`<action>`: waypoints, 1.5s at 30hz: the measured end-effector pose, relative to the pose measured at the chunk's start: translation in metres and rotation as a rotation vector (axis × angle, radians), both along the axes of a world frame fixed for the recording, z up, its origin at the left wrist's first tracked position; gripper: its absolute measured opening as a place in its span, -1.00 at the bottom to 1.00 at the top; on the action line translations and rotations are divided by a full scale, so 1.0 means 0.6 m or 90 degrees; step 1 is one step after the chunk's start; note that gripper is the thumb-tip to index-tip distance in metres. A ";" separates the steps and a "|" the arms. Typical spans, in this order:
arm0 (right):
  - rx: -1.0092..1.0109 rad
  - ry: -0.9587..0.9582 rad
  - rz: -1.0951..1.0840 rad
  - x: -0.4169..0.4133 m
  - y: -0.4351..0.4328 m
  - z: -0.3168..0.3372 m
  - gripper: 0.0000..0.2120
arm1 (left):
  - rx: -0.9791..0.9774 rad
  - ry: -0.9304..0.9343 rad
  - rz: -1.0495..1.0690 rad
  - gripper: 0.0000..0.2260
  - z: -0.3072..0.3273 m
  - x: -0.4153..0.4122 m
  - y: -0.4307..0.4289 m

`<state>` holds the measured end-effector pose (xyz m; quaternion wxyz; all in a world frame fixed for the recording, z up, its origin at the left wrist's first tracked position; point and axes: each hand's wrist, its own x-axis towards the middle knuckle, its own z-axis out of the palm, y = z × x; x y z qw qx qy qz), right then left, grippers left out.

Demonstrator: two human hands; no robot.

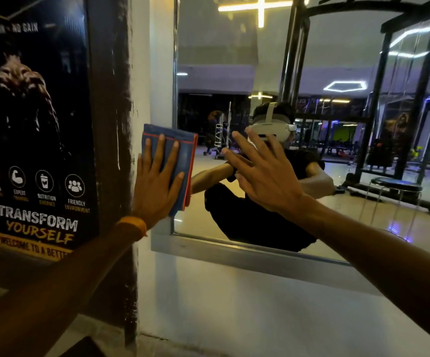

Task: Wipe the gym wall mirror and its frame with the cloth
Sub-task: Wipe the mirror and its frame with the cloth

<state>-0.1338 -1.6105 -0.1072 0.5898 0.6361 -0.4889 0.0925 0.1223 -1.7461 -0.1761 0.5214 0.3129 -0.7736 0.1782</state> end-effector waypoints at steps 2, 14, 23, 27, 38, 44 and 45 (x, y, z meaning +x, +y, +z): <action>-0.026 -0.011 0.008 0.004 -0.008 0.032 -0.40 | -0.009 0.028 0.008 -0.35 0.070 -0.008 -0.006; -0.037 -0.020 0.034 0.009 -0.039 0.139 -0.41 | -0.102 0.042 0.016 -0.38 0.214 -0.012 -0.032; -0.010 -0.043 0.021 0.019 -0.015 0.130 -0.35 | -0.051 -0.018 0.018 -0.37 0.174 0.001 -0.022; 0.031 -0.012 0.011 0.019 -0.004 0.151 -0.35 | -0.077 0.028 0.012 -0.37 0.325 -0.013 -0.026; 0.017 -0.061 -0.047 0.012 -0.012 0.258 -0.40 | -0.045 -0.041 -0.017 -0.37 0.192 0.007 -0.020; 0.009 -0.098 -0.044 0.022 -0.013 0.250 -0.40 | -0.084 0.021 -0.012 -0.39 0.370 -0.009 -0.034; 0.005 -0.095 -0.040 0.023 -0.013 0.249 -0.41 | -0.090 0.032 -0.008 -0.39 0.402 -0.010 -0.036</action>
